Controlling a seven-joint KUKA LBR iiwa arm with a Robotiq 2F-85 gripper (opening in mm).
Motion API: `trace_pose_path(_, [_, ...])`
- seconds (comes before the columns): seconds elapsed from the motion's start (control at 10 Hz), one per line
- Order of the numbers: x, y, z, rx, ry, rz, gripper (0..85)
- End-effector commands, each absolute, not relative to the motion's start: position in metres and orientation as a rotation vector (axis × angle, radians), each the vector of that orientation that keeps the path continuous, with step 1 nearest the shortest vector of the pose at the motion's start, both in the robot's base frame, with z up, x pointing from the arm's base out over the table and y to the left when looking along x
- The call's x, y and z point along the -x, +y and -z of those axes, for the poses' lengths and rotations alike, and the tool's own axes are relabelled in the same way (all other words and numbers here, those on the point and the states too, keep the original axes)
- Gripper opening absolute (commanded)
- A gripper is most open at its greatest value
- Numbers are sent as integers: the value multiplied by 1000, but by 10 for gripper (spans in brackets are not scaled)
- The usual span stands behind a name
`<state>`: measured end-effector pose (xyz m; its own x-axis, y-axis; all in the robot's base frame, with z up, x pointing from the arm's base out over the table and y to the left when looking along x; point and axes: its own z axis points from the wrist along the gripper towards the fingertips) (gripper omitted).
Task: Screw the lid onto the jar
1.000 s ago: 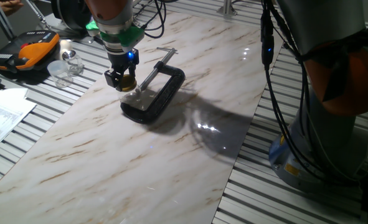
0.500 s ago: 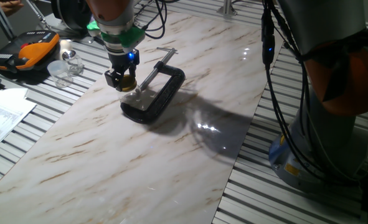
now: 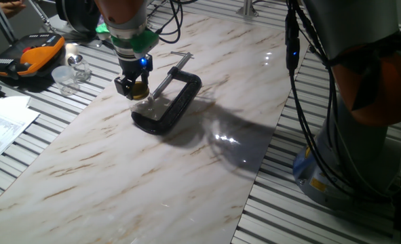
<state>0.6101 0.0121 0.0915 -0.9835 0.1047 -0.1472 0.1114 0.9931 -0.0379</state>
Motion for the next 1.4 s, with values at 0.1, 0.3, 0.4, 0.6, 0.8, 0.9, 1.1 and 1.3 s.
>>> trace_pose_path(0.1, [-610, 11, -90, -178, 2993, 67, 0])
trace_pose_path(0.3, [-610, 11, -89, -197, 2994, 80, 0])
trace_pose_path(0.4, [-610, 11, -89, -221, 2995, 91, 0])
trace_pose_path(0.6, [-610, 11, -89, -265, 2998, 102, 0])
trace_pose_path(0.8, [-610, 10, -90, -330, 3003, 96, 0])
trace_pose_path(0.9, [-610, 10, -90, -368, 3008, 69, 0])
trace_pose_path(1.1, [-610, 10, -90, -396, 3013, 62, 0])
trace_pose_path(1.3, [-610, 11, -91, -382, 3030, 65, 0])
